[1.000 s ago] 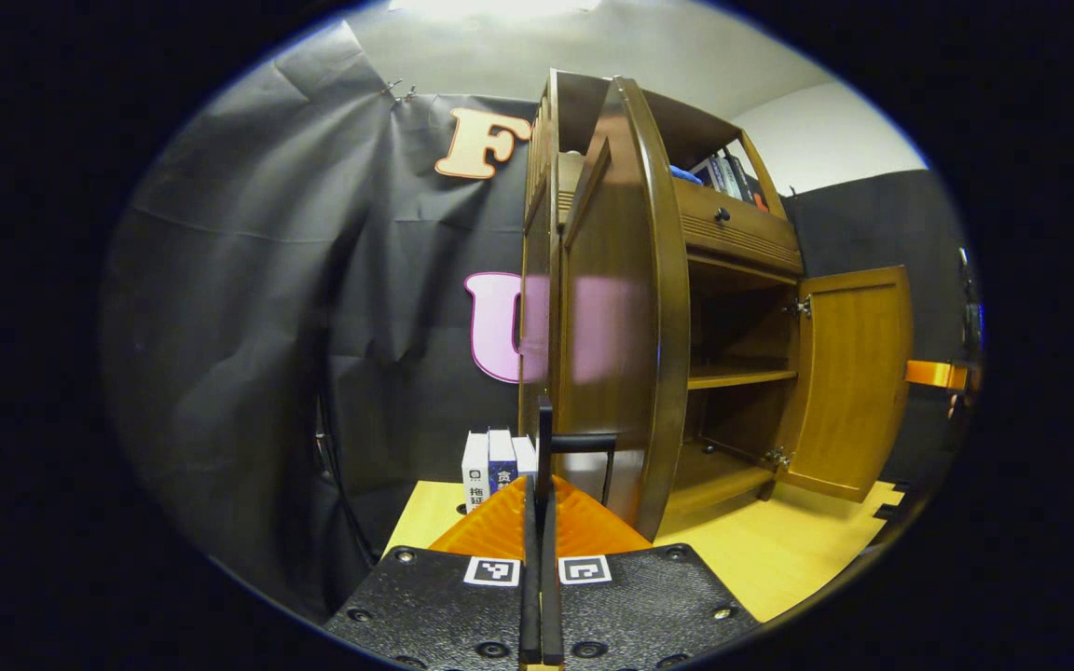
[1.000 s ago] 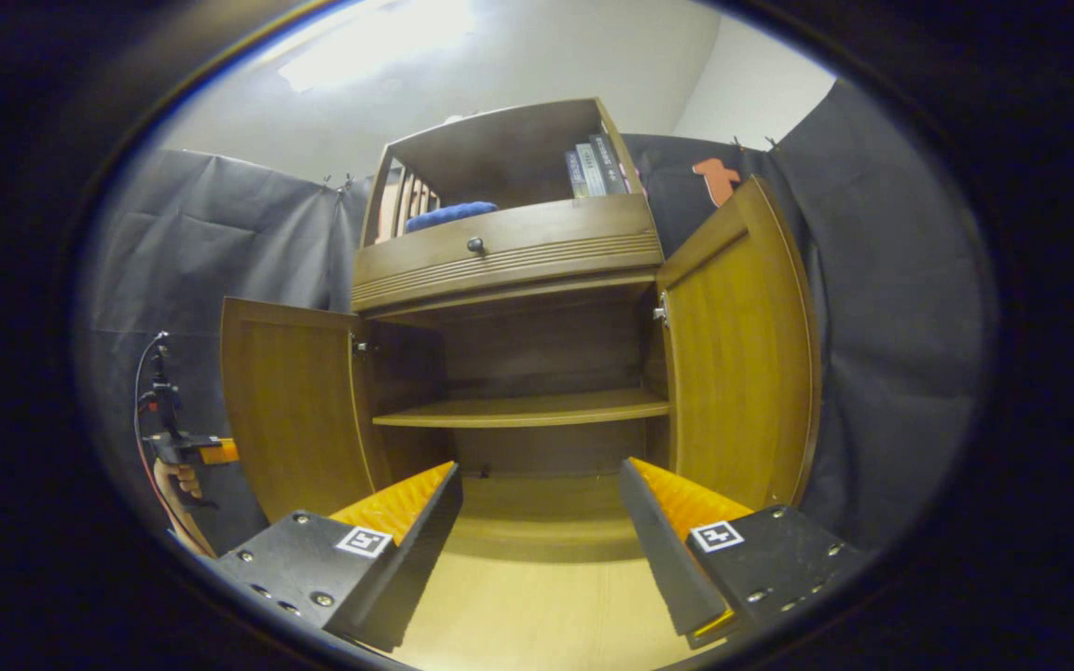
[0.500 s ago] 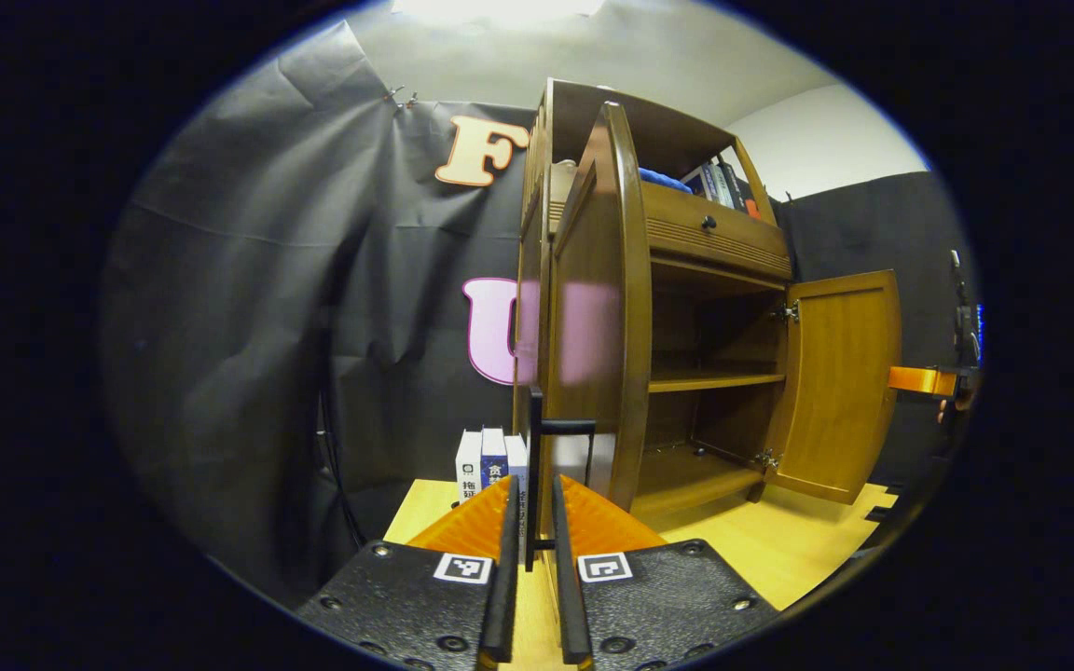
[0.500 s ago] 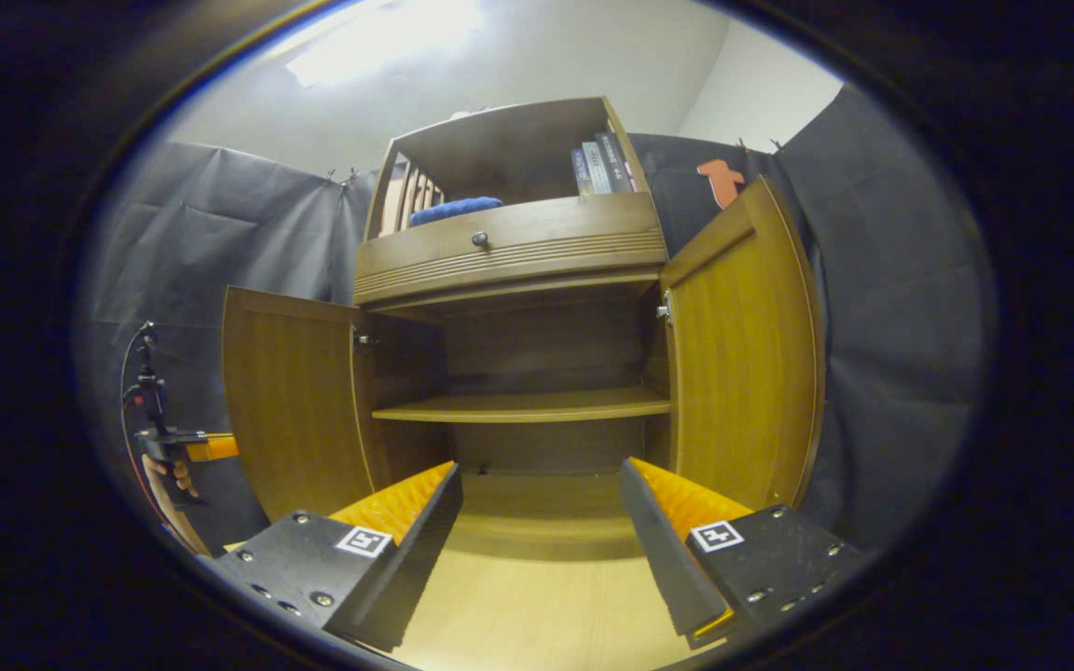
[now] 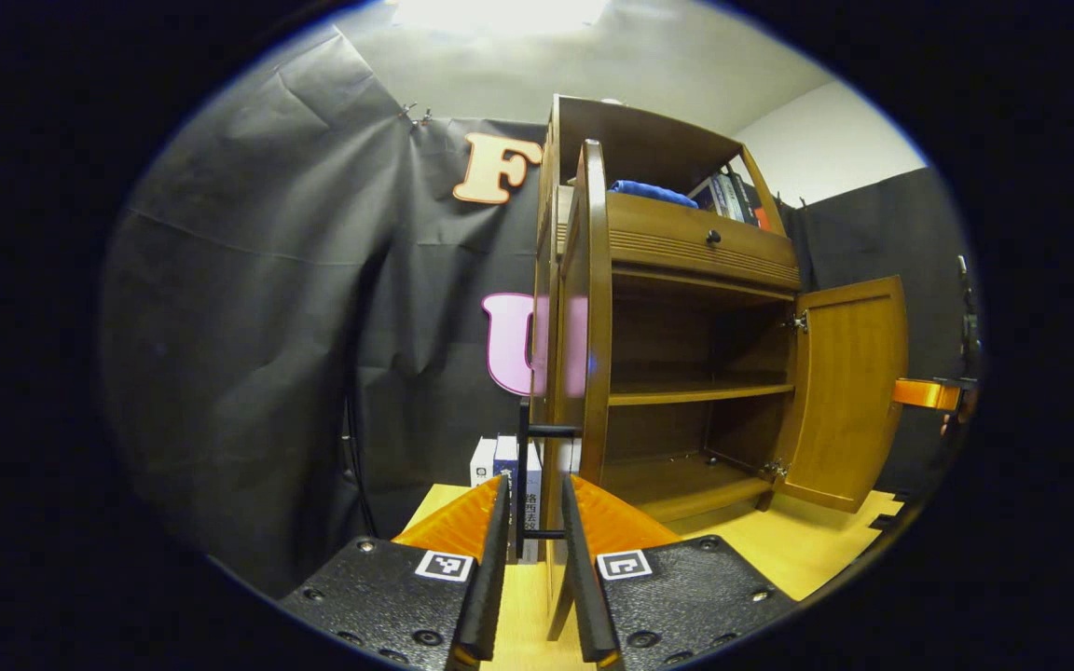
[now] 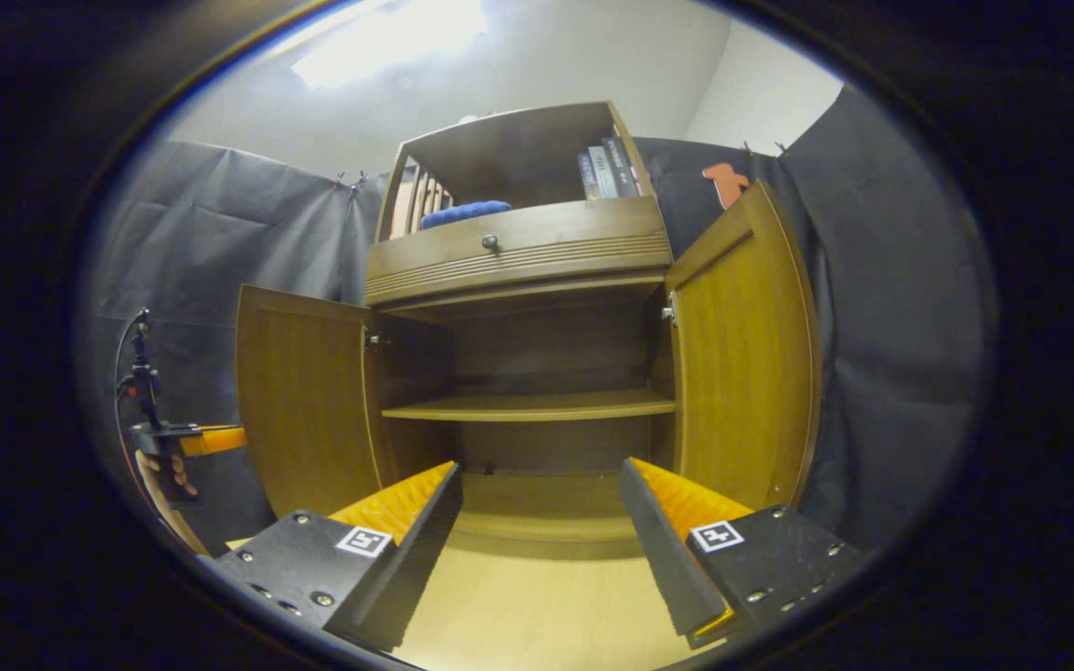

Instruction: Open the right door of the double-door shoe cabinet with the right hand, and open the left door with the left hand.

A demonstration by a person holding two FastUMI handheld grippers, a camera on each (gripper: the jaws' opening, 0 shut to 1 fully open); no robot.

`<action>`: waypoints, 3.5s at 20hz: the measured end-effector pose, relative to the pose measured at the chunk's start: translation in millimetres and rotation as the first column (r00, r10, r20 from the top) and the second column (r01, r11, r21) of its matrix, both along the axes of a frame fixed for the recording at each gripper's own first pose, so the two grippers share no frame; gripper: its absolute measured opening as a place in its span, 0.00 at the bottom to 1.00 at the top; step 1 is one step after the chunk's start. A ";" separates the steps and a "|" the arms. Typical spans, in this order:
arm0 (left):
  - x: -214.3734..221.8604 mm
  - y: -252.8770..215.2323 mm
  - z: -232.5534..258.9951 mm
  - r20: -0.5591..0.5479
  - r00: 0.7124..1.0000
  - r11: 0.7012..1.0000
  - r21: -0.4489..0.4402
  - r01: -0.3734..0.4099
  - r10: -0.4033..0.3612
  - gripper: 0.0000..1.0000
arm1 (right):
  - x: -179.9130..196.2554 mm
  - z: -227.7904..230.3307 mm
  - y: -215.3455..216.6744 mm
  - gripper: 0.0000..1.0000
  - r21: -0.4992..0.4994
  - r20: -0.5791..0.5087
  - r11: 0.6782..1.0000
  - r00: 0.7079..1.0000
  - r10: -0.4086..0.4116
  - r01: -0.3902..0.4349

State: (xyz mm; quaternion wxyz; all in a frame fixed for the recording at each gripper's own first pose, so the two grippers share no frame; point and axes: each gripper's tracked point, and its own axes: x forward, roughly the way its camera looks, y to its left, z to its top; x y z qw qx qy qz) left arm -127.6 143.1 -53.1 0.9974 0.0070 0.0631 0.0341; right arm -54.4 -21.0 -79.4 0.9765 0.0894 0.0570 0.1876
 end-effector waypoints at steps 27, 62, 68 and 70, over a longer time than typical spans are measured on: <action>87.1 -185.3 36.4 0.033 0.997 0.995 0.077 0.063 -0.065 0.97 | 22.7 13.1 -18.9 1.00 -0.031 0.016 0.994 0.994 -0.106 0.107; 132.6 -198.9 41.8 0.112 0.990 0.996 0.032 0.079 -0.082 0.96 | 41.8 3.2 71.3 0.98 -0.128 0.053 0.988 0.995 -0.080 0.086; 118.5 -211.0 47.0 0.123 0.986 0.993 0.017 0.115 -0.116 0.96 | 18.1 17.4 37.2 0.99 -0.077 0.069 0.979 0.981 -0.183 0.188; 114.3 -208.3 49.3 0.128 0.986 0.994 0.007 0.107 -0.107 0.96 | 14.2 10.1 31.7 0.99 -0.091 0.051 0.976 0.979 -0.195 0.199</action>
